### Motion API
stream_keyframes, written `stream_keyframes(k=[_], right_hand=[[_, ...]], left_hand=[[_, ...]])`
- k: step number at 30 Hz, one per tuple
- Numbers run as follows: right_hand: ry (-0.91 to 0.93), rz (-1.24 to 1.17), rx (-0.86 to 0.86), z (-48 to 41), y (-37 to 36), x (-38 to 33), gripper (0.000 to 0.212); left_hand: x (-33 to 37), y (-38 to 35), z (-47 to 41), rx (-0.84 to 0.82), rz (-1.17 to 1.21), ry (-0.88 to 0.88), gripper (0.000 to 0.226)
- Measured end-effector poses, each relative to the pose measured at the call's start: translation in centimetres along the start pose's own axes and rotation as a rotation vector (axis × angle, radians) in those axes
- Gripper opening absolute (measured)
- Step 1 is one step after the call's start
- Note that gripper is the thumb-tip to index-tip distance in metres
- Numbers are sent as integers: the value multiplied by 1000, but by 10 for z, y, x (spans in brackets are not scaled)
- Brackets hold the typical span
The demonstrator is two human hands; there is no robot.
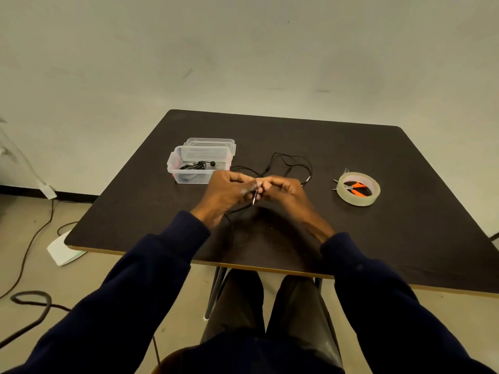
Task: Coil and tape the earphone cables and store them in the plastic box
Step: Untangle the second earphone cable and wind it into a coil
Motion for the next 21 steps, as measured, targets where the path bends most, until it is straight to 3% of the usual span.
stream_keyframes(k=[3,7,10,15,18,21], right_hand=[[12,-163,32,-5,14,-4,20],[38,53,116,-12,31,-9,18],[66,269,49,-16,38,-18,15],[85,430,-127,-26,50,-27,26],[117,450,-190,-30,60,-28,34],[147,334,-136,-31,58,-25,36]], left_hand=[[7,10,-7,-61,184,-52,20],[6,18,-10,-287,252,110,24],[9,15,-14,-406,268,181,25],[15,2,-20,-425,418,120,51],[16,-4,-21,-426,410,52,42],[22,-10,-23,-451,547,-17,35]])
Point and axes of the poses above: each hand's wrist, its own z-axis away from the middle knuckle, its own y-axis out of the back of the hand, x = y × z, the point moved 1 cm from there along -z, towards the middle knuckle, and after that the axes turned 15 degrees about -x, right-handed, at the moved point
